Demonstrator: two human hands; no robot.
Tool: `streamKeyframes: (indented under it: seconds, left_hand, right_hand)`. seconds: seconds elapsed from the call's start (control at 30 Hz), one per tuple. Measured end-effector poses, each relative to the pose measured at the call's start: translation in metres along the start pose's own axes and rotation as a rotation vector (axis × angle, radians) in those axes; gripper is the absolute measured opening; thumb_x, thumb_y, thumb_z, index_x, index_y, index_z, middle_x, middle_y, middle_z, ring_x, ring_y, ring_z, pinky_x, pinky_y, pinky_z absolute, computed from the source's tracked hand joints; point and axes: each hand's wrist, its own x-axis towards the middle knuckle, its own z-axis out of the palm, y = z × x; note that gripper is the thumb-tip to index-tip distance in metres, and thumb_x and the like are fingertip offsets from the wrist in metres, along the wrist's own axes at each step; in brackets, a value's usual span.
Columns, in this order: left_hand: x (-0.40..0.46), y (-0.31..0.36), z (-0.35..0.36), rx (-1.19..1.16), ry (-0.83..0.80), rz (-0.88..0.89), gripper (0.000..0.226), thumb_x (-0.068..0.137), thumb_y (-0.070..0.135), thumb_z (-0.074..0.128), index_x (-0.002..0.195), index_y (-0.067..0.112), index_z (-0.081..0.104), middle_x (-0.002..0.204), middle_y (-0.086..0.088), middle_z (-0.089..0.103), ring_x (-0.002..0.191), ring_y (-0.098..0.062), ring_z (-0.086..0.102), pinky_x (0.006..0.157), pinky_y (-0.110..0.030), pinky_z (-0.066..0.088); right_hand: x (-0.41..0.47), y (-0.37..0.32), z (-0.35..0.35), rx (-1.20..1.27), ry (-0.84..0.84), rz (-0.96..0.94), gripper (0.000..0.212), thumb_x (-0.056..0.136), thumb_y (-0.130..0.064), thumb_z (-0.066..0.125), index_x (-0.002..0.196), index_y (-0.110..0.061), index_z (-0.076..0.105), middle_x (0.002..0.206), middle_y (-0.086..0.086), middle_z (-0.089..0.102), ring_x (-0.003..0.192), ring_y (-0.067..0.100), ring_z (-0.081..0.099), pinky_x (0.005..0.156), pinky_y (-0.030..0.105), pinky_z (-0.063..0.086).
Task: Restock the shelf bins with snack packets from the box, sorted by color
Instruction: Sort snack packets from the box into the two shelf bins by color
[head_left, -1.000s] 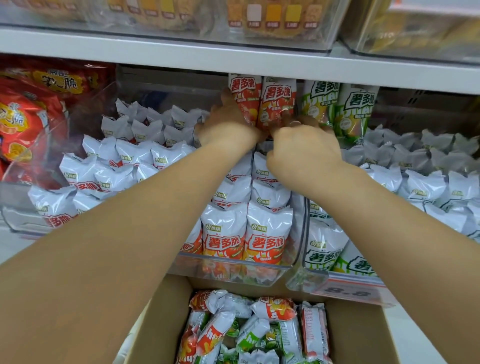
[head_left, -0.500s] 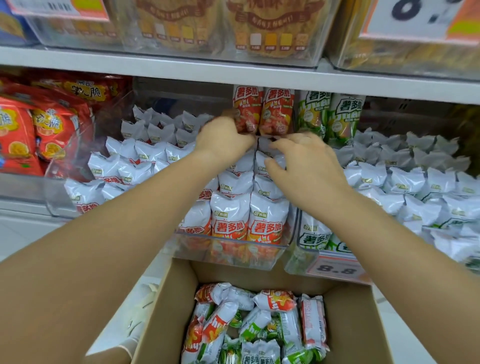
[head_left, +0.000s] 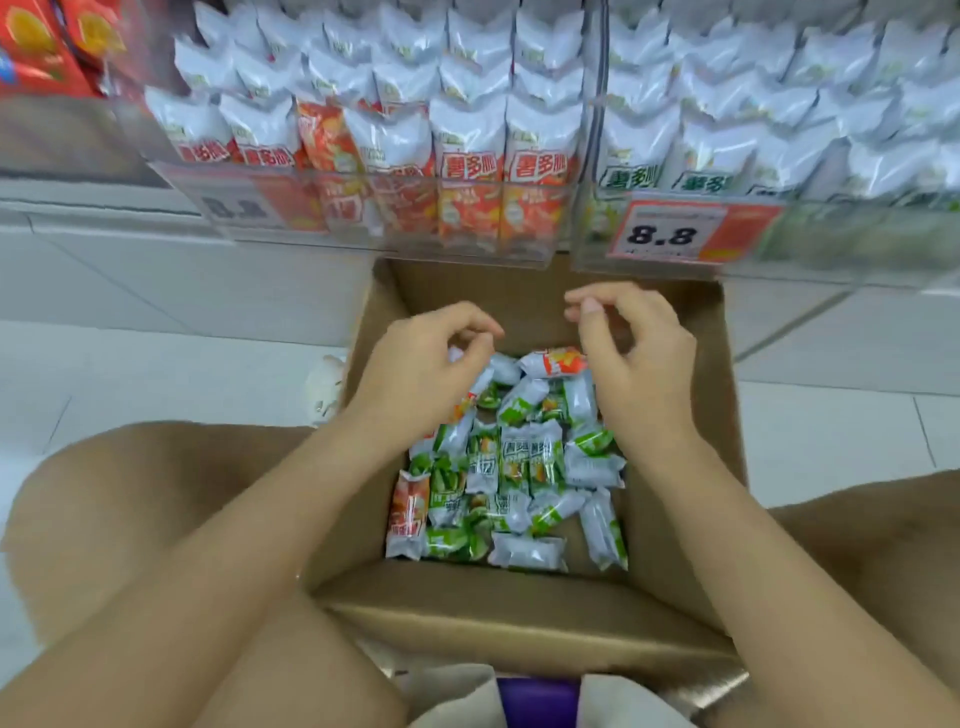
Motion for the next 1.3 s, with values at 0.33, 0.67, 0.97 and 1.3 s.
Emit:
streamKeyframes:
  seconds: [0.33,0.67,0.97,1.3]
  left_hand:
    - [-0.021,-0.143,0.105,0.475,-0.807,-0.592,0.019,0.094,0.024,0.049,0.101,0.01,0.059,0.104,-0.011,0.061,0.092,-0.026,0.058,0.068,-0.029,0.04]
    - [-0.036,-0.172,0.184,0.475,-1.001,-0.439,0.066,0.093,0.015,0.05,0.152,0.023,0.023,0.158,-0.002,0.022,0.139,-0.026,0.035,0.109,-0.036,0.036]
    - [-0.026,-0.18,0.229,0.611,-1.129,-0.368,0.081,0.087,0.019,0.064,0.152,0.012,0.016,0.155,-0.016,0.016,0.142,-0.033,0.018,0.111,-0.043,0.031]
    - [-0.052,-0.185,0.211,0.744,-1.176,-0.175,0.063,0.086,0.026,0.065,0.138,0.011,0.033,0.135,-0.014,0.042,0.125,-0.029,0.042,0.101,-0.037,0.037]
  right_hand:
    - [-0.106,0.164,0.044,-0.506,-1.021,0.763,0.024,0.099,-0.026,0.045,0.108,-0.016,0.065,0.101,0.011,0.067,0.083,0.028,0.062,0.066,0.033,0.046]
    - [-0.142,0.213,0.069,-0.814,-1.526,0.334,0.064,0.095,-0.016,0.05,0.151,-0.016,0.019,0.16,0.009,0.013,0.145,0.028,0.019,0.11,0.043,0.03]
    - [-0.154,0.229,0.079,-0.88,-1.503,0.282,0.081,0.094,-0.016,0.052,0.154,-0.016,-0.003,0.159,0.018,0.006,0.146,0.033,0.011,0.116,0.044,0.02]
    - [-0.151,0.231,0.102,-0.758,-1.494,0.374,0.076,0.086,-0.012,0.061,0.148,-0.01,0.018,0.146,0.015,0.034,0.136,0.031,0.032,0.109,0.042,0.033]
